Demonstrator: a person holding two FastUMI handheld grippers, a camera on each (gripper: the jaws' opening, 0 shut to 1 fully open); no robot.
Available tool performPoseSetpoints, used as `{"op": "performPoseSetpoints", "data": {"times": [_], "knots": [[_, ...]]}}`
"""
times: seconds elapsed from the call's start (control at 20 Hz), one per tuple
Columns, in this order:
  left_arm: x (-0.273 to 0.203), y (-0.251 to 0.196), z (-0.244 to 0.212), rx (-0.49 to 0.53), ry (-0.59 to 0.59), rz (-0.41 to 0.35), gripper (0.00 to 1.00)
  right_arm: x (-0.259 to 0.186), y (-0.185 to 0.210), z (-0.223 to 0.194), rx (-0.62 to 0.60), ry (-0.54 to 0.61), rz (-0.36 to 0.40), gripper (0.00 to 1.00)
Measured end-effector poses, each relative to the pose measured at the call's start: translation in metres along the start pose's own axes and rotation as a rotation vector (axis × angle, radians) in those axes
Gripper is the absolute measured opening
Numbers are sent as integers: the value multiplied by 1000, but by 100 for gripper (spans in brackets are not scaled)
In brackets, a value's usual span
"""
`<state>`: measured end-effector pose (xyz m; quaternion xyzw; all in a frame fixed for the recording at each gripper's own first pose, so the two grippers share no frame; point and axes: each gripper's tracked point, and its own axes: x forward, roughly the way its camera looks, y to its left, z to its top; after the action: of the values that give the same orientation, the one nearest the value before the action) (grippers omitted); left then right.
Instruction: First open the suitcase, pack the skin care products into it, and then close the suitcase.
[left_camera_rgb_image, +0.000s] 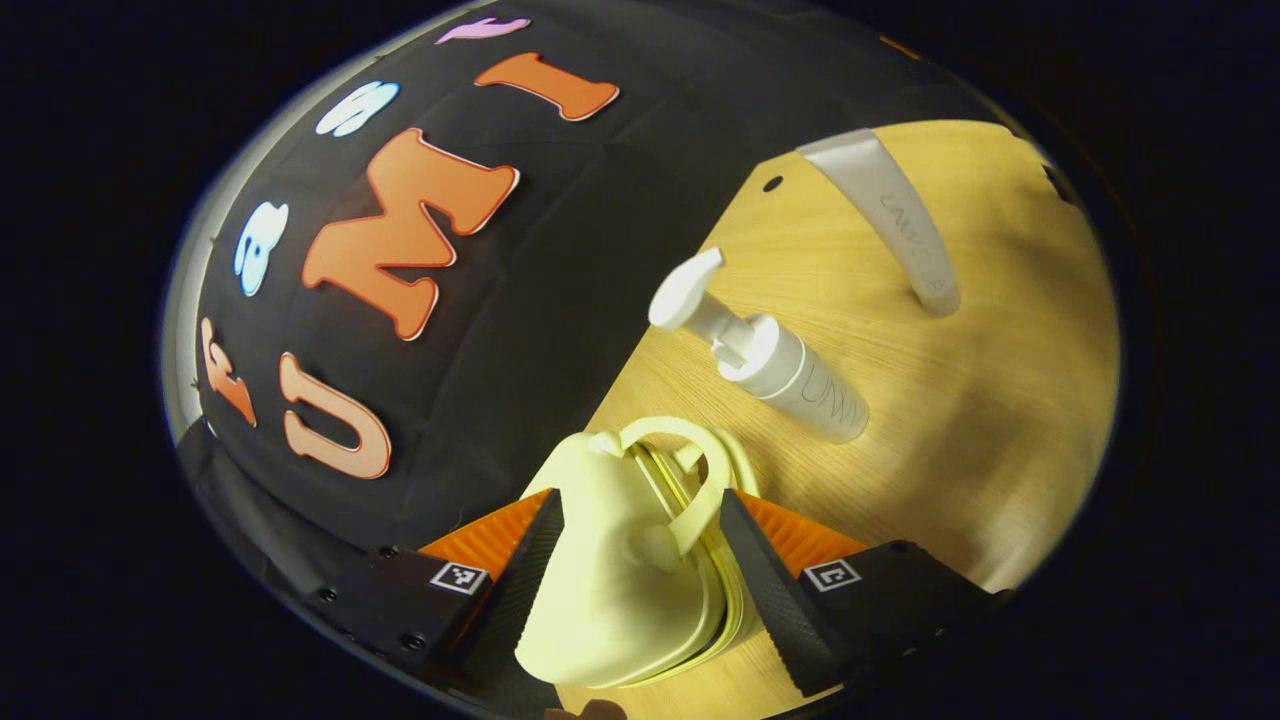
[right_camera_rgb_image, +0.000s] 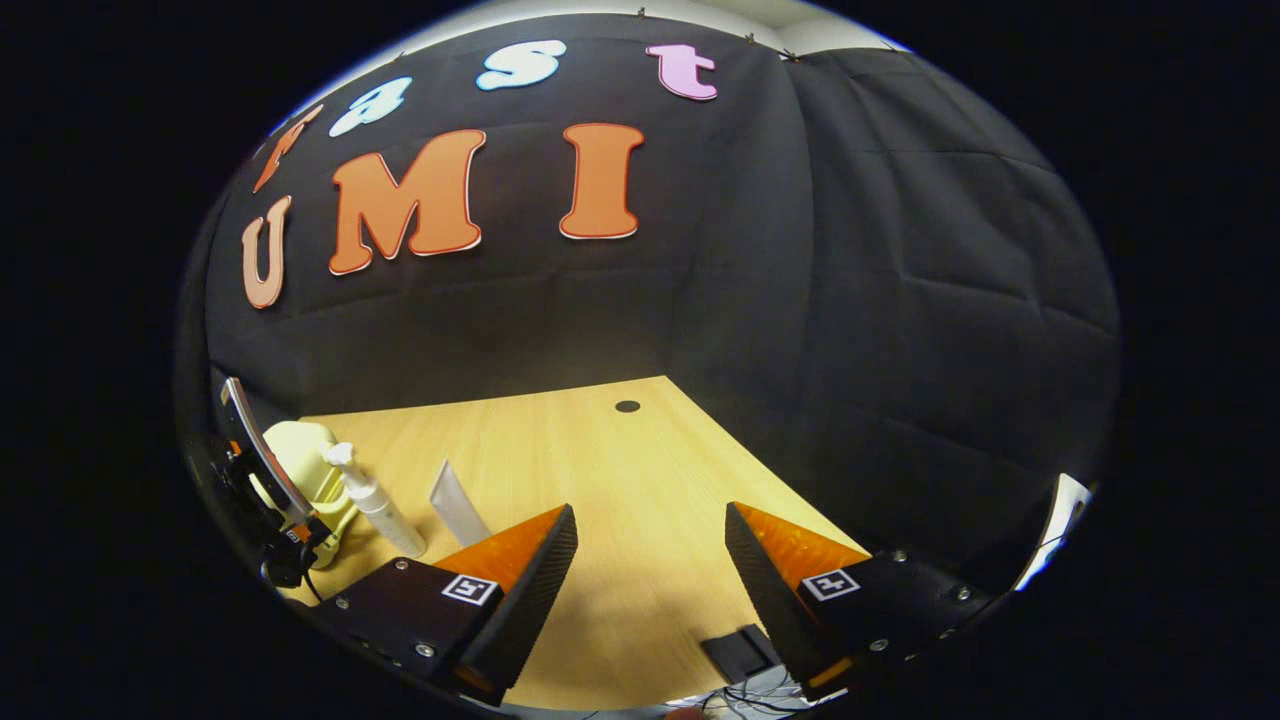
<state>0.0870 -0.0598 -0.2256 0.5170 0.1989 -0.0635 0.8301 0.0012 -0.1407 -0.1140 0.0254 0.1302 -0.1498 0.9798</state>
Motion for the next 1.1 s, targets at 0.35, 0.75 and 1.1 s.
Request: {"op": "performPoseSetpoints", "data": {"times": [0.35,0.75,1.1], "knots": [[27,-11,-10,124,85,5,98,-5,-30,-11,19,29,-80,95],[44,-21,-1,197,95,-32,12,-11,-26,-11,4,49,-77,95],[32,53,3,-157,46,-169,1,-9,31,36,-28,-28,-5,95]]}}
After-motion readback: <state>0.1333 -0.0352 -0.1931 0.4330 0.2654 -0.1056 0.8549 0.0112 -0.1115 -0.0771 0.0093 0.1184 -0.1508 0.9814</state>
